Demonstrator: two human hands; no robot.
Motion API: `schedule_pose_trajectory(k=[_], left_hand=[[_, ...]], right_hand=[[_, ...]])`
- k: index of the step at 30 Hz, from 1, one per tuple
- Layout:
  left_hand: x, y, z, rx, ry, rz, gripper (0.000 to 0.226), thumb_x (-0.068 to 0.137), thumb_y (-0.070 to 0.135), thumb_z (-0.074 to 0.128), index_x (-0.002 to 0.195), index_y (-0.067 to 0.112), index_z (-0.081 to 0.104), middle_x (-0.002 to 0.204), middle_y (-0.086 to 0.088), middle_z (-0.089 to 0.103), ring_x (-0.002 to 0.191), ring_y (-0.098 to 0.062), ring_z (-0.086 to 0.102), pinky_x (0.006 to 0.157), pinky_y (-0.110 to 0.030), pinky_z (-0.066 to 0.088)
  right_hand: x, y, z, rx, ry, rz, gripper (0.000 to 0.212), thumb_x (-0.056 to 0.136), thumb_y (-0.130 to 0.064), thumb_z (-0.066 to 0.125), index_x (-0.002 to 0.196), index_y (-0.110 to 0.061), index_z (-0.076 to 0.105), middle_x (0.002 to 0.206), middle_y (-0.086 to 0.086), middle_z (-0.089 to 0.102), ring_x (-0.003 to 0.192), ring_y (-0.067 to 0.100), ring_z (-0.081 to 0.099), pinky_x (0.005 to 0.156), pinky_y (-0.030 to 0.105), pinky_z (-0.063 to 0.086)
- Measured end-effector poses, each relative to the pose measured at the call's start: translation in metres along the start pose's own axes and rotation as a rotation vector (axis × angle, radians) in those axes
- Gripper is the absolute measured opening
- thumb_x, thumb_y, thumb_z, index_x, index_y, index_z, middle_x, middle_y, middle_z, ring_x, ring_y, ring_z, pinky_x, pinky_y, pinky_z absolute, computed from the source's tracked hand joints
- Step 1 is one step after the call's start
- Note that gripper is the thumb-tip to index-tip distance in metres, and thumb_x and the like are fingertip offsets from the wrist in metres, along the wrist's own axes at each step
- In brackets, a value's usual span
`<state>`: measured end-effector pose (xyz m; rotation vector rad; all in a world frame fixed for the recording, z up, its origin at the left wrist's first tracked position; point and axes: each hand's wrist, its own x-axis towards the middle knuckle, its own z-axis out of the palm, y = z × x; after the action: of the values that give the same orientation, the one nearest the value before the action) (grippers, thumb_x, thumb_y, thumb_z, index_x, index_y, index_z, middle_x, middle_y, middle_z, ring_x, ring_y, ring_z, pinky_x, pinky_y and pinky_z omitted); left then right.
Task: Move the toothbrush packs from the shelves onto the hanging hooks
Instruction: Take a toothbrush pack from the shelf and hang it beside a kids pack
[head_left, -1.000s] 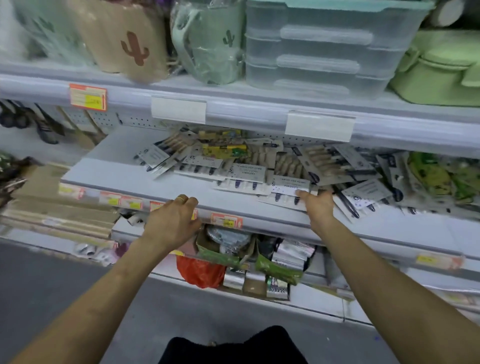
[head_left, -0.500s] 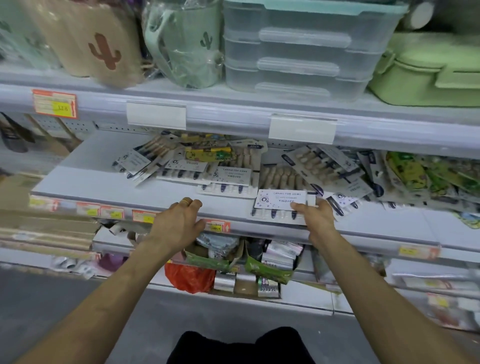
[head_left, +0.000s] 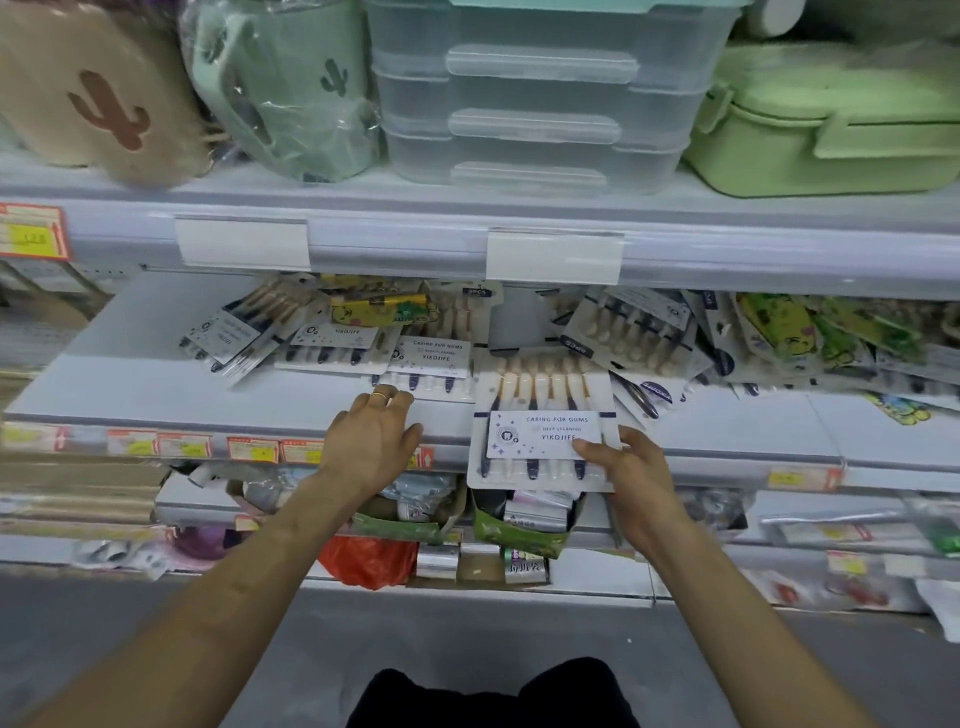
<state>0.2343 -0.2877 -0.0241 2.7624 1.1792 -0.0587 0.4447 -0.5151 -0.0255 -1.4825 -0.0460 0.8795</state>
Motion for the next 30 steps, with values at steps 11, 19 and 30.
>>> schedule_pose_trajectory(k=[11,19,30], left_hand=[[0.012,0.007,0.004,-0.003,-0.009,-0.020,0.049,0.106,0.042,0.049,0.149,0.018,0.048,0.149,-0.006,0.049,0.132,-0.030,0.049,0.099,-0.047,0.050],[0.023,0.001,0.008,-0.038,0.019,-0.031,0.050,0.103,0.039,0.054,0.148,0.015,0.050,0.150,-0.007,0.048,0.133,-0.031,0.048,0.100,-0.050,0.049],[0.031,-0.008,0.018,-0.040,0.059,0.025,0.051,0.100,0.037,0.058,0.146,0.016,0.050,0.145,-0.011,0.046,0.131,-0.034,0.045,0.101,-0.050,0.046]], right_hand=[[-0.022,0.015,-0.014,-0.043,-0.073,-0.030,0.047,0.085,0.001,0.080,0.127,-0.008,0.062,0.115,0.009,0.079,0.112,0.029,0.074,0.099,0.047,0.057],[-0.028,0.013,-0.007,-0.021,-0.123,-0.032,0.048,0.085,0.002,0.079,0.128,-0.008,0.061,0.115,0.011,0.079,0.112,0.030,0.074,0.104,0.051,0.055],[-0.025,-0.003,0.014,-0.033,-0.134,-0.088,0.043,0.087,0.004,0.076,0.125,-0.007,0.059,0.111,0.010,0.080,0.106,0.030,0.076,0.096,0.046,0.058]])
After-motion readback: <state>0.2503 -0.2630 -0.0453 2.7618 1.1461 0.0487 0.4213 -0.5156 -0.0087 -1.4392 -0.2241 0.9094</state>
